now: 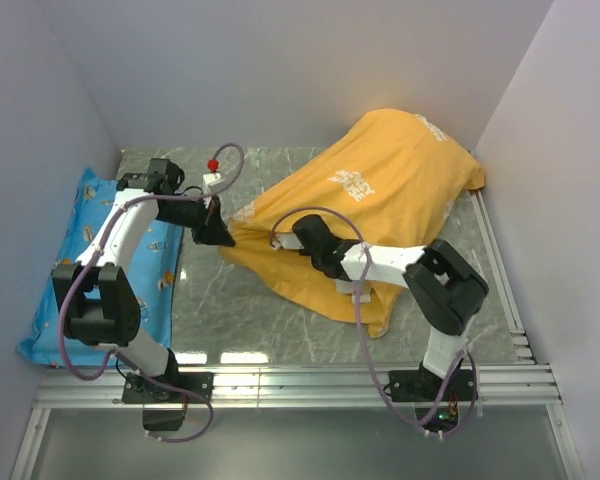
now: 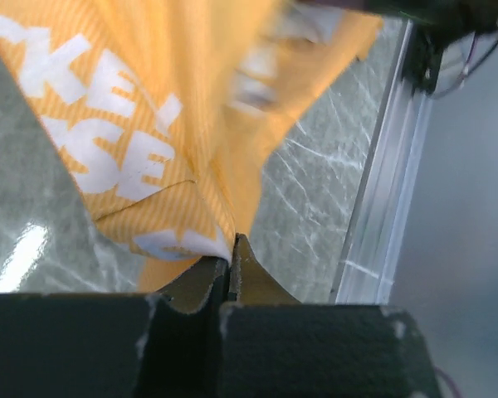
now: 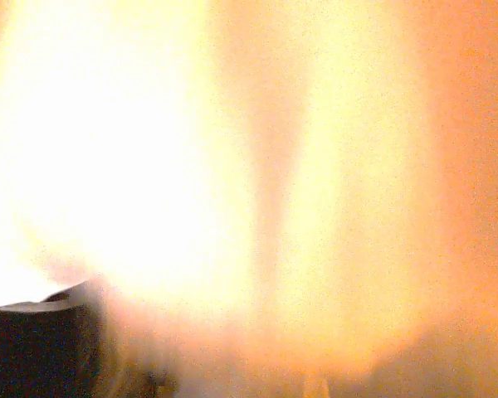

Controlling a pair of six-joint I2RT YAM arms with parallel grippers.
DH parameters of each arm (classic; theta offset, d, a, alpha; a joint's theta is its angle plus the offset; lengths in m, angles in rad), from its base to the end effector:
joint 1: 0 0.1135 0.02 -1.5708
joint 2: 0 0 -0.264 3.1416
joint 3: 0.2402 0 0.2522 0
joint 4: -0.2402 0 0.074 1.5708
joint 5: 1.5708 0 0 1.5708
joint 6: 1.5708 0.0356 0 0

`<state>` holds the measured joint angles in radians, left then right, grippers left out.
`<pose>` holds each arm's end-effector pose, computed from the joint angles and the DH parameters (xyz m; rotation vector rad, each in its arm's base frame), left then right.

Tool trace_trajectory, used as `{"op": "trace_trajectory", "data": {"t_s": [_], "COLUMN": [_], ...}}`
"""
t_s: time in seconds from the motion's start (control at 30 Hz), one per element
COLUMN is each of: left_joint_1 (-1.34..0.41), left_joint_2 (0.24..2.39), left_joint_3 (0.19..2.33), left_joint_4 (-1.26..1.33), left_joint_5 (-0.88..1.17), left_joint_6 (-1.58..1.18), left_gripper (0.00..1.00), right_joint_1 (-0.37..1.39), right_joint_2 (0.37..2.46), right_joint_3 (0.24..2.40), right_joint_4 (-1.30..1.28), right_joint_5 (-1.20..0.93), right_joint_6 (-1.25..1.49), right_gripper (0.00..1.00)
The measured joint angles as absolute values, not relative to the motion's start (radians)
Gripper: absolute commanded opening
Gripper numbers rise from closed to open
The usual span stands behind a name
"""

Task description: Put the pillow into the pillowcase

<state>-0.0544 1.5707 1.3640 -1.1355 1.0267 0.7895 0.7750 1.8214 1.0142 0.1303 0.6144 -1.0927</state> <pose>0.2909 -0.0463 0.2959 1.0939 2.0679 -1.1319 0.2848 0.2502 0.1692 -1.5782 1.5860 -0.8606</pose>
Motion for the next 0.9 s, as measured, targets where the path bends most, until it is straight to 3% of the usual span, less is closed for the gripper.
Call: {"op": "trace_trajectory", "data": {"t_s": [0.07, 0.1, 0.17, 0.23, 0.3, 0.43, 0.53, 0.87, 0.9], "left_joint_1": [-0.028, -0.013, 0.007, 0.018, 0.018, 0.017, 0.019, 0.022, 0.023], "left_joint_2": [1.605, 1.623, 1.637, 1.655, 1.698, 1.777, 1.785, 1.74, 1.726], "left_joint_3": [1.391, 1.403, 1.409, 1.42, 1.462, 1.505, 1.486, 1.353, 1.34], "left_joint_4": [-1.132, -1.103, -1.019, -0.939, -0.889, -0.765, -0.684, -0.518, -0.517], "left_joint_5": [1.029, 1.023, 0.997, 0.962, 0.933, 0.883, 0.842, 0.797, 0.793], "left_joint_6": [0.723, 0.671, 0.574, 0.483, 0.423, 0.33, 0.266, 0.133, 0.133], "left_gripper": [0.0, 0.0, 0.0, 0.07, 0.08, 0.27, 0.34, 0.34, 0.33], "right_joint_1": [0.839, 0.874, 0.941, 0.993, 1.033, 1.045, 1.032, 0.978, 0.963], "right_joint_2": [1.748, 1.712, 1.633, 1.562, 1.503, 1.49, 1.525, 1.882, 1.907], "right_joint_3": [1.069, 1.101, 1.156, 1.192, 1.234, 1.345, 1.383, 1.412, 1.41], "right_joint_4": [-0.062, -0.147, -0.285, -0.388, -0.49, -0.629, -0.67, -0.63, -0.611], "right_joint_5": [0.553, 0.508, 0.415, 0.337, 0.261, 0.183, 0.195, 0.293, 0.319], "right_joint_6": [-0.998, -0.95, -0.872, -0.814, -0.764, -0.653, -0.574, -0.401, -0.401], "right_gripper": [0.74, 0.83, 0.9, 0.98, 0.99, 0.99, 1.0, 0.99, 0.95]}}
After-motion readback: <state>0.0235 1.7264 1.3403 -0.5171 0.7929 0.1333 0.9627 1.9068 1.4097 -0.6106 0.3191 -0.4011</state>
